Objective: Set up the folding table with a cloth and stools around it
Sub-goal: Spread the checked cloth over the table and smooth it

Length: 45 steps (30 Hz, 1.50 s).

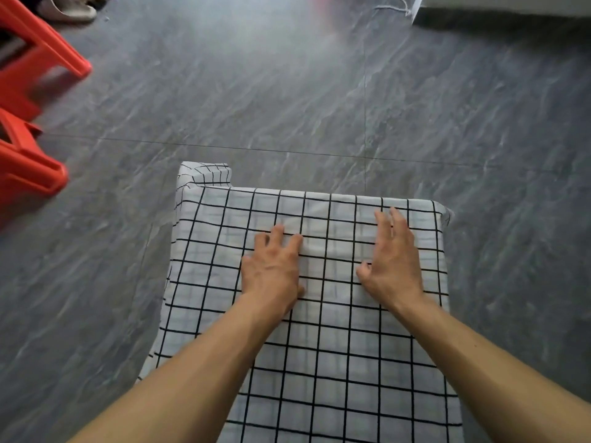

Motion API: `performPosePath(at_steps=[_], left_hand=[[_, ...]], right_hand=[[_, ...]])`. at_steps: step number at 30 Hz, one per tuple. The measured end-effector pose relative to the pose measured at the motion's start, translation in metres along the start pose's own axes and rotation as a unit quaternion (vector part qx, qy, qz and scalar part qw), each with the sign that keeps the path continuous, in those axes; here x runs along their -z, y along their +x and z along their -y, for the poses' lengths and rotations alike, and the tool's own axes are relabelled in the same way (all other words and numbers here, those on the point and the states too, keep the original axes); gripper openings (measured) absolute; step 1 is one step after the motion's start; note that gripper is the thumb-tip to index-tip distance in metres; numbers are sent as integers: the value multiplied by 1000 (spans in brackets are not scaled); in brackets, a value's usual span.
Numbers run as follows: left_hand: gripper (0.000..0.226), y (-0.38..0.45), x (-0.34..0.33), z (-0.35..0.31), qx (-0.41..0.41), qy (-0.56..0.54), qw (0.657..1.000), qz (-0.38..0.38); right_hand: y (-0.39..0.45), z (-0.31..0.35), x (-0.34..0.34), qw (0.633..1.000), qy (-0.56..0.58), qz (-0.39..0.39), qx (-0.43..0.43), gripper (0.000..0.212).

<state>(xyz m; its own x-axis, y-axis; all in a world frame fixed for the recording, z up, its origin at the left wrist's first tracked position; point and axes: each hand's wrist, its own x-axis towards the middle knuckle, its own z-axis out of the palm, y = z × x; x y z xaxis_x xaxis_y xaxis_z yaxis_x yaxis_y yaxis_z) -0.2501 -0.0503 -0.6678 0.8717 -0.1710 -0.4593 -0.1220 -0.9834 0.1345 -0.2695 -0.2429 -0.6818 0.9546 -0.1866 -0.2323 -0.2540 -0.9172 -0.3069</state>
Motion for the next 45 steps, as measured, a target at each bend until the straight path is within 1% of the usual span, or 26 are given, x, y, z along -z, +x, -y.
performPosePath(at_steps=[2,4,6,9,11,12,13,14,16,18,20,22,23,25,27,30,32,35,38,45], left_hand=[[88,3,1,3,-15,7,1000,-2],[89,6,2,9,-38,6,999,-2],[84,8,2,18,-66,-21,998,-3],[64,15,4,41,-113,-119,985,-45],[46,24,10,62,-132,-118,979,-105],[39,30,15,74,-122,-108,978,-127],[37,36,20,88,-104,-95,981,-136],[42,43,24,102,-86,-75,984,-134],[63,53,29,130,-55,-29,992,-109],[83,59,35,152,-52,-3,996,-78],[98,65,37,169,-30,-25,999,-37],[101,71,38,182,35,-106,994,-6],[95,73,38,187,64,-143,988,-14],[82,74,38,193,95,-170,979,-62],[73,70,40,194,94,-164,978,-91],[55,64,40,192,90,-165,977,-103],[44,63,36,193,97,-189,971,-110],[37,62,32,196,107,-247,955,-127],[29,63,31,199,117,-267,945,-147],[25,67,35,200,113,-264,947,-140]], right_hand=[[-5,23,-8,998,15,-28,50,86],[-3,48,-21,995,31,-16,90,79],[6,75,-33,994,45,-1,100,76],[28,109,-42,992,66,-4,104,68],[41,127,-49,991,61,9,121,69],[45,134,-53,990,53,19,132,73],[48,139,-57,989,41,23,142,78],[50,142,-63,988,29,23,149,82],[51,144,-75,987,-2,32,157,87],[49,143,-83,985,-30,42,166,88],[50,141,-86,985,-29,51,165,90],[50,140,-85,985,-20,60,158,90],[50,140,-84,986,-14,61,155,90],[51,142,-82,987,0,60,150,90],[51,144,-80,987,11,60,147,89],[51,144,-78,988,18,60,142,89],[51,144,-78,988,18,60,141,90],[51,145,-77,988,15,65,141,90],[52,146,-76,988,14,68,139,90],[51,149,-74,988,12,65,142,91]])
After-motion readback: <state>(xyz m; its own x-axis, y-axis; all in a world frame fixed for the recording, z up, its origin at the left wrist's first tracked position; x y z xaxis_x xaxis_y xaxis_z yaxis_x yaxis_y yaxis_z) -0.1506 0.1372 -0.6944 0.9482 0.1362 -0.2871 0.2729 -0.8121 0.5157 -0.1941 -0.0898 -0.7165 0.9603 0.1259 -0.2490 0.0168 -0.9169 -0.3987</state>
